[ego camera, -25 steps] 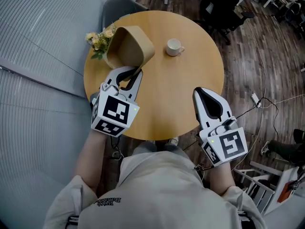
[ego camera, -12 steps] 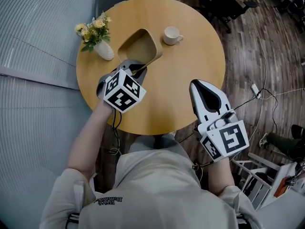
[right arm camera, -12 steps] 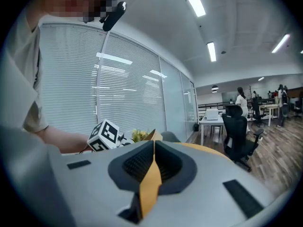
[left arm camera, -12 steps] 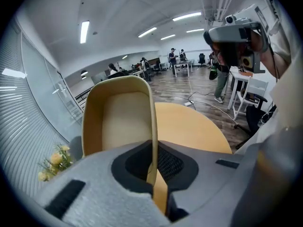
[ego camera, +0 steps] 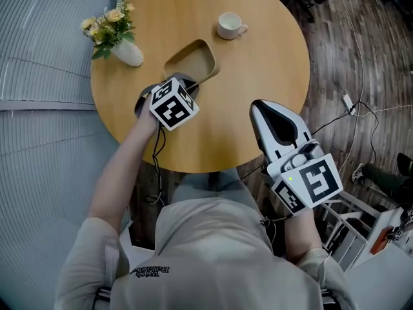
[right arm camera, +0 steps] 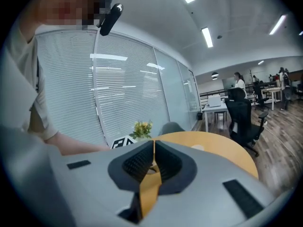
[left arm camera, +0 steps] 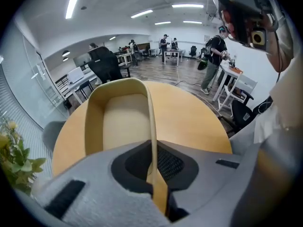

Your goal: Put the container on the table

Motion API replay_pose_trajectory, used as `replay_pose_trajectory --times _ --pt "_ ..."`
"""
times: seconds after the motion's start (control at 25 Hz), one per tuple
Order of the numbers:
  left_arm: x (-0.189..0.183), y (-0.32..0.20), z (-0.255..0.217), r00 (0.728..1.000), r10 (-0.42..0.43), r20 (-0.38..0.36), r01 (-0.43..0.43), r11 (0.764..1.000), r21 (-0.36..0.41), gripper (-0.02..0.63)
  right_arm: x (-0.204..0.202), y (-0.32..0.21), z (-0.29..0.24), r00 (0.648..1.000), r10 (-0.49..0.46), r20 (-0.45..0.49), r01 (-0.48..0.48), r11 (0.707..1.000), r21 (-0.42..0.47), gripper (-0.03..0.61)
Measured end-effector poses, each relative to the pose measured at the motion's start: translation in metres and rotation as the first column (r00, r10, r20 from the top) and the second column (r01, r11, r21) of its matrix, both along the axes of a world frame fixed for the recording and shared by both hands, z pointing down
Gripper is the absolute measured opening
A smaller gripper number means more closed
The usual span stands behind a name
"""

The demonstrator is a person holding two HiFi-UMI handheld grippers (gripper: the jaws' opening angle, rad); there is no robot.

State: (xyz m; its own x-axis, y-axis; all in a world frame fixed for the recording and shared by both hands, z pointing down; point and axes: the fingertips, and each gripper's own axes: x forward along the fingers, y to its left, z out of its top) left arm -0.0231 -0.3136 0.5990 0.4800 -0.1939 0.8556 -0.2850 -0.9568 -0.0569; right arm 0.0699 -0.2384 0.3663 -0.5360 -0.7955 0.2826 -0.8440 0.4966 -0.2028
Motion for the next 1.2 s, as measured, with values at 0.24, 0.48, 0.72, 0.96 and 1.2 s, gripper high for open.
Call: replay_pose_trajectory --times 0.24,0.48,0.72,0.96,1.2 --pt "-0.003 0.002 0.045 0.999 0.018 0.043 -0.015 0.998 -0.061 0.023 -0.001 -0.009 0.019 1.000 0.006 0.011 -0.005 0.999 -0.037 0.032" --pt "-0.004 0.010 0.090 0.989 0.088 0.118 -0.075 0.991 -0.108 0.025 0.002 -0.022 0.030 1.000 0.010 0.005 -0.010 0.999 -0.044 0.032" --pt "-0.013 0.025 0.125 0.975 0.110 0.191 -0.082 0.986 -0.148 0.023 0.007 -0.024 0.041 1.000 0.022 0.009 -0.021 0.998 -0.063 0.032" --pt "-0.016 0.033 0.141 0.958 0.155 0.242 -0.118 0.980 -0.162 0.025 0.010 -0.024 0.046 1.000 0.022 0.007 -0.022 0.997 -0.073 0.032" --pt "-0.017 0.040 0.155 0.945 0.177 0.274 -0.130 0.975 -0.182 0.025 0.013 -0.021 0.054 1.000 0.023 0.002 -0.023 0.996 -0.091 0.032"
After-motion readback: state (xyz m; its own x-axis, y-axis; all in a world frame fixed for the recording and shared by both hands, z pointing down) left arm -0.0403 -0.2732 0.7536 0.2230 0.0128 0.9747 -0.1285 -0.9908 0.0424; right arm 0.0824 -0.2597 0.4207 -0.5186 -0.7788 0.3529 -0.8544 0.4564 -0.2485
